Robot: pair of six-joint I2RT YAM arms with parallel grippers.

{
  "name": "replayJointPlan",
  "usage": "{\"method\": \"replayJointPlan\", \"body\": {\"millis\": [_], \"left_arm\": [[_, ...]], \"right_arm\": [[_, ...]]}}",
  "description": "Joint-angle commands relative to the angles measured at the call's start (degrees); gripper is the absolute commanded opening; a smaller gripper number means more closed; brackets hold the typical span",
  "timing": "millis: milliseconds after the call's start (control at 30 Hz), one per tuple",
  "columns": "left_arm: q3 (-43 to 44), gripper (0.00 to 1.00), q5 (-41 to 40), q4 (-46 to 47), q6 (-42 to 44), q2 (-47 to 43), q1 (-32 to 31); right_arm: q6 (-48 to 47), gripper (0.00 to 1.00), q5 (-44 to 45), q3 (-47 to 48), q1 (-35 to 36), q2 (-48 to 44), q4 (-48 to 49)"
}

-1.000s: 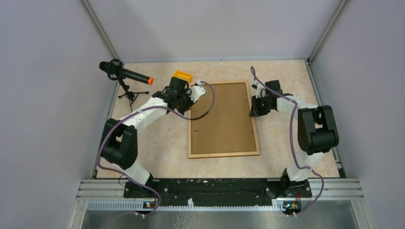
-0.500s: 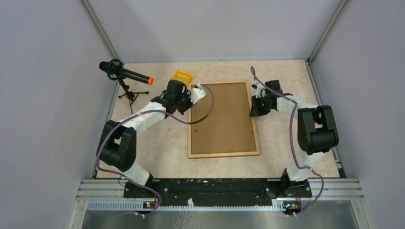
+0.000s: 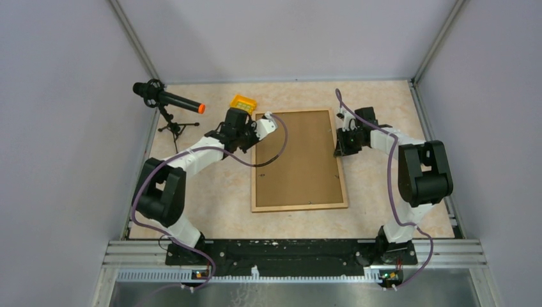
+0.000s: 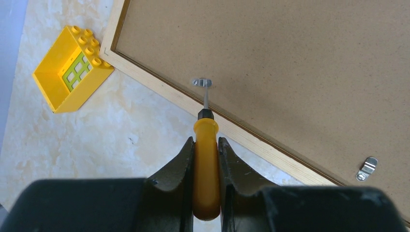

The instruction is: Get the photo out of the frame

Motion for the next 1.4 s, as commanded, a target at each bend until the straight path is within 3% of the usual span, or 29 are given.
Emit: {"method": "replayJointPlan", "body": {"millis": [0, 633, 833, 1067, 1367], "left_arm": [[-0.3, 0.00, 0.1, 1.7, 0.3, 2.5, 0.1], [1.7, 0.00, 2.9, 1.1, -2.3, 5.5, -0.1], [9.5, 0.00, 9.9, -9.5, -8.8, 3.6, -0.1], [14.5, 0.00, 14.0, -16.0, -14.3, -1.9, -0.1], [14.4, 0.00, 14.5, -19.4, -17.5, -6.7, -0.1]], "right_arm": [[-2.4, 0.00, -1.4, -1.3, 0.4, 4.0, -5.7], [-2.5, 0.00, -1.2, -1.2, 0.4, 4.3, -5.8], [-3.6, 0.00, 2.4, 0.0, 0.4, 5.1, -6.5], [-11.1, 0.00, 10.4, 4.0, -0.5, 8.5, -7.5], [-20.0, 0.00, 13.7, 16.5, -8.3, 11.7, -11.5]]}}
